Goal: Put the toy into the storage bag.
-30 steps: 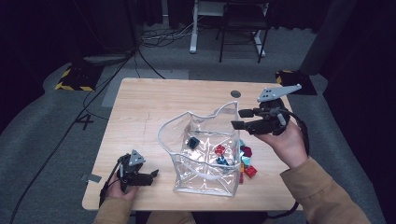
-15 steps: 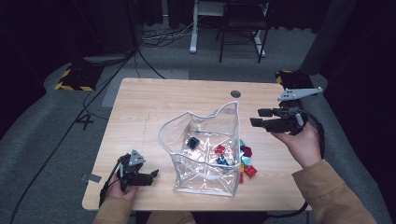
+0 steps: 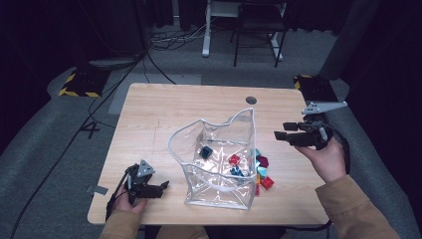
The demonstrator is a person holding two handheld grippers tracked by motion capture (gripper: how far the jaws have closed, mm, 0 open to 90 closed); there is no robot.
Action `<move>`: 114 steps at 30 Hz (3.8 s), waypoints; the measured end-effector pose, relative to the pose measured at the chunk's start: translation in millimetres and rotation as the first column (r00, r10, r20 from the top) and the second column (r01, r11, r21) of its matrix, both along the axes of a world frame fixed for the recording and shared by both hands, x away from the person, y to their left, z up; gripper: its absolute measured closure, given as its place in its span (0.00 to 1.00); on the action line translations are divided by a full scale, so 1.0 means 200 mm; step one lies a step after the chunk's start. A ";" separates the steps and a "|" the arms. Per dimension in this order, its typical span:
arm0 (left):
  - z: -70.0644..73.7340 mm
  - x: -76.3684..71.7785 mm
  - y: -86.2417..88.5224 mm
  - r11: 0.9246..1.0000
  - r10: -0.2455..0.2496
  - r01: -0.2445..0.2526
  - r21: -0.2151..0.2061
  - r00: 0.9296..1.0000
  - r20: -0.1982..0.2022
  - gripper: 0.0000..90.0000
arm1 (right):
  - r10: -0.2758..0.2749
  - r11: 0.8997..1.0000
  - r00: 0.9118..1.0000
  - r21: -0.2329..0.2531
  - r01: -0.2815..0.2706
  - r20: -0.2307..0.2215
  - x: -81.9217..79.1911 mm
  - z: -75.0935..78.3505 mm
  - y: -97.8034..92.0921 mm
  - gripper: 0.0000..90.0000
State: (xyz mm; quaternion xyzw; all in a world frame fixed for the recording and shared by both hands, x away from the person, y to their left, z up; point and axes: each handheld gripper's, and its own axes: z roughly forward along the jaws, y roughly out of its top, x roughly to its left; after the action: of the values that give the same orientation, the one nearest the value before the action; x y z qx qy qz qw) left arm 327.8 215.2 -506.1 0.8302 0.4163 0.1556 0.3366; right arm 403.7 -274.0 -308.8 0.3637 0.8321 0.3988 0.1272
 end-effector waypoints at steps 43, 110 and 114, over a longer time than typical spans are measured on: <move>0.00 0.00 0.00 1.000 0.001 -0.001 -0.001 1.000 -0.002 0.18 | 0.008 0.990 0.951 -0.133 -0.052 -0.310 0.02 -0.71 0.12 0.62; 0.00 0.00 0.00 1.000 0.001 -0.001 -0.001 1.000 -0.002 0.18 | 0.066 0.993 0.995 0.105 -0.059 -0.069 -0.12 -0.10 0.03 0.66; 0.00 0.00 0.00 1.000 0.001 -0.001 -0.001 1.000 -0.002 0.18 | 0.073 0.991 0.997 0.118 -0.069 -0.027 -0.14 -0.05 0.03 0.66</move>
State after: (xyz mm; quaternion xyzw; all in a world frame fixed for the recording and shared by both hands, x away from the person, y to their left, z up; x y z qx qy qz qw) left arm 327.6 215.1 -506.2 0.8300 0.4170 0.1545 0.3367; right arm 375.8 -267.4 -318.0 0.3469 0.8218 0.4452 0.0783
